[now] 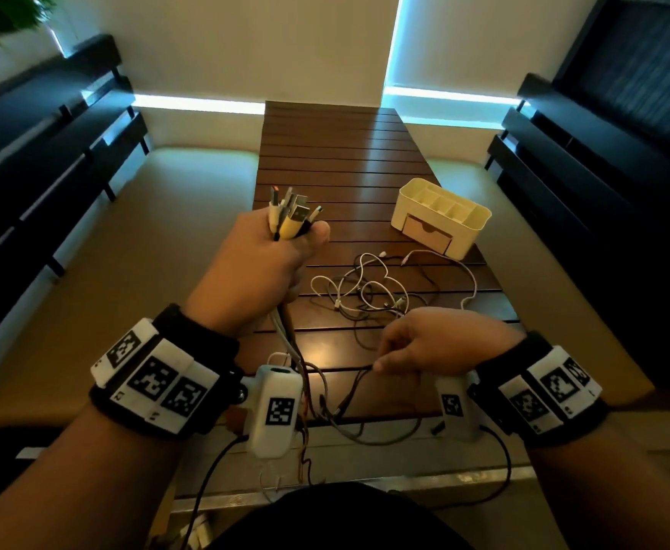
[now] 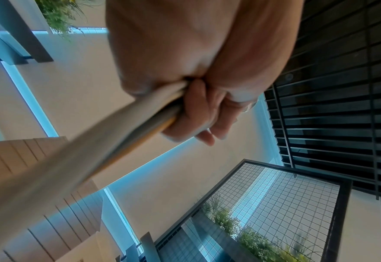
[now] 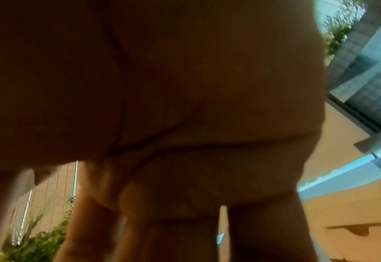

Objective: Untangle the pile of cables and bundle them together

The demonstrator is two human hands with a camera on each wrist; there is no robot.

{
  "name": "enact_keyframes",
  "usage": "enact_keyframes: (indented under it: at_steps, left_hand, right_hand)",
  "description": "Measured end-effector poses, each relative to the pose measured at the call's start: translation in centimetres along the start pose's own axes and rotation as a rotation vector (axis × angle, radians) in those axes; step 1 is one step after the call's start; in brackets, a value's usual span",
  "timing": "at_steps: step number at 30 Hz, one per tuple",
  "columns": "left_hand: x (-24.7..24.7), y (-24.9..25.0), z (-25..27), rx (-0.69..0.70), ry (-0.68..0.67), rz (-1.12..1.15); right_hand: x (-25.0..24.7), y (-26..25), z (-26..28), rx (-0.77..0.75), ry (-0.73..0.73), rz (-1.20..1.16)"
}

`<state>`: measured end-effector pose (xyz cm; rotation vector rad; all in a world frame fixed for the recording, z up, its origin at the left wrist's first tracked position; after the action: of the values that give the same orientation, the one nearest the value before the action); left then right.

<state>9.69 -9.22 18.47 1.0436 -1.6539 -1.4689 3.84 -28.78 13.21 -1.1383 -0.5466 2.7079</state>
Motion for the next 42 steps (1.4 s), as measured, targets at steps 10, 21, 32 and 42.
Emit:
enact_keyframes:
  at_steps: [10, 21, 32, 42]
  left_hand:
    - [1.4, -0.8, -1.0, 0.049, -0.060, 0.066]
    - [0.1, -2.8, -0.5, -0.026, 0.002, 0.156]
    - [2.1, -9.1, 2.0, -0.199, -0.198, -0.225]
    - [3.1, -9.3, 1.3, -0.182, -0.223, -0.197]
  right_hand:
    - [0.5, -4.0, -1.8, -0.400, 0.195, -0.329]
    - [2.7, -2.9, -4.9, -0.399, -0.014, -0.447]
    - [1.1, -3.2, -4.6, -0.567, 0.530, -0.671]
    - [0.8, -2.4, -5.0, -0.623, 0.526, -0.528]
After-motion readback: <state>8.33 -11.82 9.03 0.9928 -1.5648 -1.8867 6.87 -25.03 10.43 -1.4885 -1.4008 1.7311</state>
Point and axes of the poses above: each hand's wrist, its own z-axis away from the middle knuckle, its own x-axis out of the palm, y = z × x, the point moved 3 cm from there along -z, towards the middle knuckle, and after that the axes turned 4 degrees about -y, right-handed, at the moved point
